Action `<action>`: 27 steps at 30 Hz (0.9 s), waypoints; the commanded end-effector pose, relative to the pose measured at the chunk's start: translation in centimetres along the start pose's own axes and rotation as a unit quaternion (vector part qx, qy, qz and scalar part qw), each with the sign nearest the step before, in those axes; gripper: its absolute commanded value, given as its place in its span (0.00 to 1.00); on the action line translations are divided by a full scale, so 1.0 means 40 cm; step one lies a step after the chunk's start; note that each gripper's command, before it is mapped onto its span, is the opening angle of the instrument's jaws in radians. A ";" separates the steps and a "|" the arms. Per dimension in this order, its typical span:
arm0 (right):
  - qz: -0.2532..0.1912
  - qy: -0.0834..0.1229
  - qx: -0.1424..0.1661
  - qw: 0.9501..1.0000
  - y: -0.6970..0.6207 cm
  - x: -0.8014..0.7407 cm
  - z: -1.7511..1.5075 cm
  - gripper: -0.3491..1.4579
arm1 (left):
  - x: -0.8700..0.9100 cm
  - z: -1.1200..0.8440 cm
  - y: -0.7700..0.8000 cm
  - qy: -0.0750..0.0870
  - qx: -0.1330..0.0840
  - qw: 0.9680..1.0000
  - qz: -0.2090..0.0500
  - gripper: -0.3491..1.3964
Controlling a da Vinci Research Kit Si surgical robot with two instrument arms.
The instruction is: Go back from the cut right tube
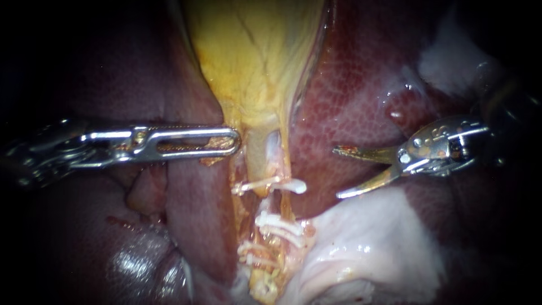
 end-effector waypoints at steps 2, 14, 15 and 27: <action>0.000 0.000 0.000 1.000 0.0000 0.0000 0.0000 0.99 | 0.0000 -0.0002 -0.0001 0.000 0.000 1.000 0.000 0.00; -0.001 0.000 -0.002 1.000 -0.0003 -0.0002 0.0007 0.99 | -0.0170 -0.0171 -0.0019 -0.033 0.000 0.999 -0.007 0.00; -0.001 0.000 -0.002 1.000 -0.0004 -0.0001 0.0009 0.99 | -0.0177 -0.0182 -0.0019 -0.037 -0.001 0.999 -0.008 0.00; -0.002 -0.002 0.016 1.000 -0.0021 -0.0052 0.0102 0.99 | -0.0179 -0.0209 -0.0019 -0.039 -0.002 0.999 -0.006 0.00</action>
